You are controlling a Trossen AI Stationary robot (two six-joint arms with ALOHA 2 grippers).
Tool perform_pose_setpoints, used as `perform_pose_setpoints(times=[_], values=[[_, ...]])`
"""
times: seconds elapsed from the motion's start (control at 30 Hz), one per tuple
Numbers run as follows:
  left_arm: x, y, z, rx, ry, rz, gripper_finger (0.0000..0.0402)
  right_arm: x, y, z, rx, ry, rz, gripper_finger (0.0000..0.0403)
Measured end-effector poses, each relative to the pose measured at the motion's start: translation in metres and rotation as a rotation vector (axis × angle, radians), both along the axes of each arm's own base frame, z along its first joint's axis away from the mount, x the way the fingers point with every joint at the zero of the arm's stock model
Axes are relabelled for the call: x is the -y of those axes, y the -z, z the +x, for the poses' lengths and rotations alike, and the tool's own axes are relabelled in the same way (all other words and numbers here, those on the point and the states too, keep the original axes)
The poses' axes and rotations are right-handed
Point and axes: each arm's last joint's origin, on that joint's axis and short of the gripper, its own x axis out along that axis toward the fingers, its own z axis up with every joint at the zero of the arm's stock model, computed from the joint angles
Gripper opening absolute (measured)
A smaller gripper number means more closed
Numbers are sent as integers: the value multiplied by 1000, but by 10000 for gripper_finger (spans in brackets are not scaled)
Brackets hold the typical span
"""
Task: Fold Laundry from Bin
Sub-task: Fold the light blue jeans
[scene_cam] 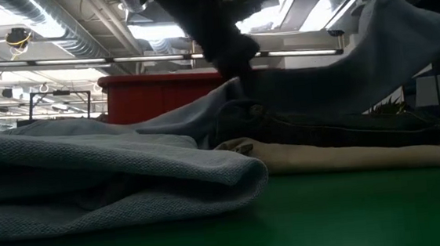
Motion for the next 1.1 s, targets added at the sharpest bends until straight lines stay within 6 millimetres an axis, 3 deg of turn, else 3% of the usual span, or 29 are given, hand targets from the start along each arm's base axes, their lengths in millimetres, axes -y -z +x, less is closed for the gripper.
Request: perform_pose_setpoints(times=[0.13,0.37,0.6,0.77,0.9,1.0,1.1], values=[[3,-28,9,76,75,-54,5,1,-1,-1,-13,27,-39,1],[6,-80,24,200,374,-221,2,2,-2,-2,-33,66,-94,1],[-6,-120,23,196,471,-302,2,2,-2,-2,-55,56,-106,1],[-16,-126,17,135,572,-484,1,2,-2,-2,-107,15,-117,1],[-12,-114,15,68,621,-700,8,2,-2,-2,-134,-6,-123,1],[-3,-99,14,23,576,-716,24,2,-2,-2,-142,3,-136,1],[5,-89,14,-8,542,-608,42,3,-3,-3,-146,9,-144,1]])
